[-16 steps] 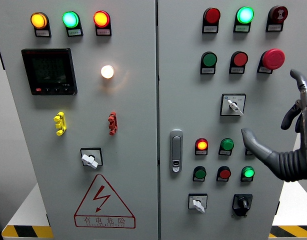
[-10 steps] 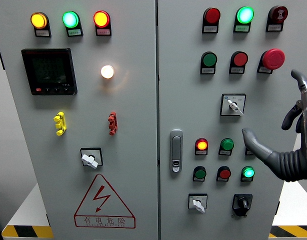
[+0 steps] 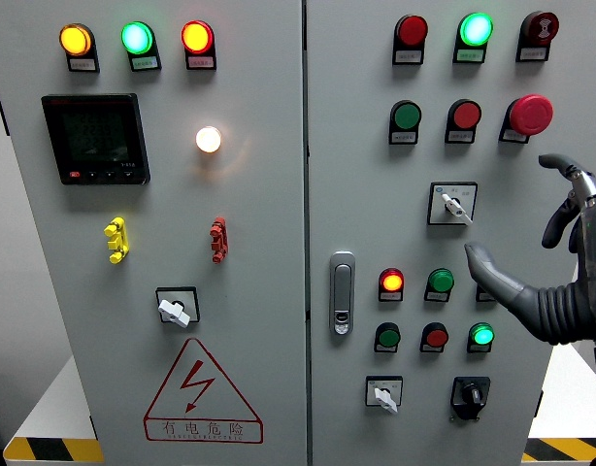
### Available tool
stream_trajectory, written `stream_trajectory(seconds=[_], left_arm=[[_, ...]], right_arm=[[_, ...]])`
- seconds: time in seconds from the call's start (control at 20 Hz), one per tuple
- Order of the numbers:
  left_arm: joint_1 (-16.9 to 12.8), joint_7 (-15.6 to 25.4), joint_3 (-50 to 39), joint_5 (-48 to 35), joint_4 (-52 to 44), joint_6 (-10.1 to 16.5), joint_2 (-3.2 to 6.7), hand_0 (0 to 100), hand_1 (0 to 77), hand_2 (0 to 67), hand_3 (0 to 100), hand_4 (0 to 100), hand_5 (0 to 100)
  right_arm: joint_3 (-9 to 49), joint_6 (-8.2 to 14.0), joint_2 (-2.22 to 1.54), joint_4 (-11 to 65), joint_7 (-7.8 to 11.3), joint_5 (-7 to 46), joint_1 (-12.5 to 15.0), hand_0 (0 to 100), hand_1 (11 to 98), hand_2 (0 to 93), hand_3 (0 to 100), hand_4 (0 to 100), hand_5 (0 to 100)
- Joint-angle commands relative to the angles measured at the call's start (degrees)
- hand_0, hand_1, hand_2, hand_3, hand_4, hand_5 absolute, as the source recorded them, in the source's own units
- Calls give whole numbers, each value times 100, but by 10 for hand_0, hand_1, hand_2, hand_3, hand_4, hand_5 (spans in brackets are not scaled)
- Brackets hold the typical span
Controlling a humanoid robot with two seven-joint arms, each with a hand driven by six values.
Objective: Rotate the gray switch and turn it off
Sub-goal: 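Raise the right hand toward the upper white-handled rotary switch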
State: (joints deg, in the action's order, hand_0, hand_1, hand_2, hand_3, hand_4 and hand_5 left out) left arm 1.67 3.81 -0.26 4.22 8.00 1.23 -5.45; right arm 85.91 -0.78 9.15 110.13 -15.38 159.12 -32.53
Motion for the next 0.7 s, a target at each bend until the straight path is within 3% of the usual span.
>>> stream_trajectory(seconds=[0.0,0.2,0.65], left_arm=[[0,-3,0,0,0,0,0,0,0,132,182,95,118],[0,6,0,0,0,0,0,0,0,132,183,95,118],[0,6,0,0,0,0,0,0,0,132,183,95,118]], right_arm=[[31,-115,8,-61,-45,-12,-51,0,451,436,849,908,995],[75,-238,8,-325,-71,-179,-280,0,443,487,850,909,1000],[198,-256,17,-984,-88,-206,-640,0,416,546,864,914,1000]])
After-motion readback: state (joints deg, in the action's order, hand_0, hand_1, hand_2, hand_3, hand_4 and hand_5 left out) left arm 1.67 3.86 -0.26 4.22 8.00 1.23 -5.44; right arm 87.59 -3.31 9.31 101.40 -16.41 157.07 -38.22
